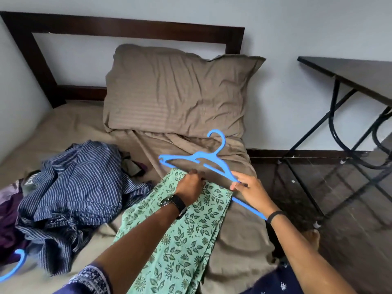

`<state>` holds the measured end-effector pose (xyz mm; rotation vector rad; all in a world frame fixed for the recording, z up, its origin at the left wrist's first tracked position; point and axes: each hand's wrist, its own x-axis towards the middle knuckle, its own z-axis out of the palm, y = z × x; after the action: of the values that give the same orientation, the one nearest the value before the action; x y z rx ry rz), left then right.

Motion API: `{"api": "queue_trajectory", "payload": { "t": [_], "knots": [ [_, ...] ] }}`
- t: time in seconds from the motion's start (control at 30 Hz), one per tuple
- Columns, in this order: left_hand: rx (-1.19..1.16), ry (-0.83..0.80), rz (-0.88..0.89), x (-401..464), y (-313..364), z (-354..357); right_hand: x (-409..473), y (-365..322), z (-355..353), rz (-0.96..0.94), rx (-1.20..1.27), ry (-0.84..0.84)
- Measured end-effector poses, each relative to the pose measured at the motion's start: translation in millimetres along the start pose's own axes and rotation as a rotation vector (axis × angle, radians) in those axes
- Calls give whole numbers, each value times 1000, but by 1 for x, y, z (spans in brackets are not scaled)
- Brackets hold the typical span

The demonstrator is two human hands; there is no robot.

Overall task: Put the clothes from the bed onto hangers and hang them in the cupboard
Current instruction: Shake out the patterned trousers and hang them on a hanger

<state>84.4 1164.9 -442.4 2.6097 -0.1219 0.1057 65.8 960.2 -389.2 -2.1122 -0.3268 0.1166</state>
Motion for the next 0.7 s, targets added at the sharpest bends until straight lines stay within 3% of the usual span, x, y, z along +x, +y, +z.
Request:
{"api": "queue_trajectory", "payload": {
  "t": [0.13, 0.23, 0.33, 0.47, 0.6, 0.7],
  "knots": [
    [-160, 192, -7, -16, 2, -12, -3, -11, 13, -15, -24, -76],
    [-413, 244, -132, -27, 3, -15, -7, -21, 23, -50, -33, -90],
    [-740, 97, -236, -37, 2, -16, -12, -21, 33, -29, -64, -115],
    [-1401, -77, -381, -69, 12, -26, -28, -18, 49, -80, -105, -105],
    [-1749, -126, -370, -111, 7, -23, -45, -14, 65, -67, -96, -224],
    [-1831, -146, -435, -125, 11, -30, -53, -18, 74, -66, -42, -358]
  ]
}}
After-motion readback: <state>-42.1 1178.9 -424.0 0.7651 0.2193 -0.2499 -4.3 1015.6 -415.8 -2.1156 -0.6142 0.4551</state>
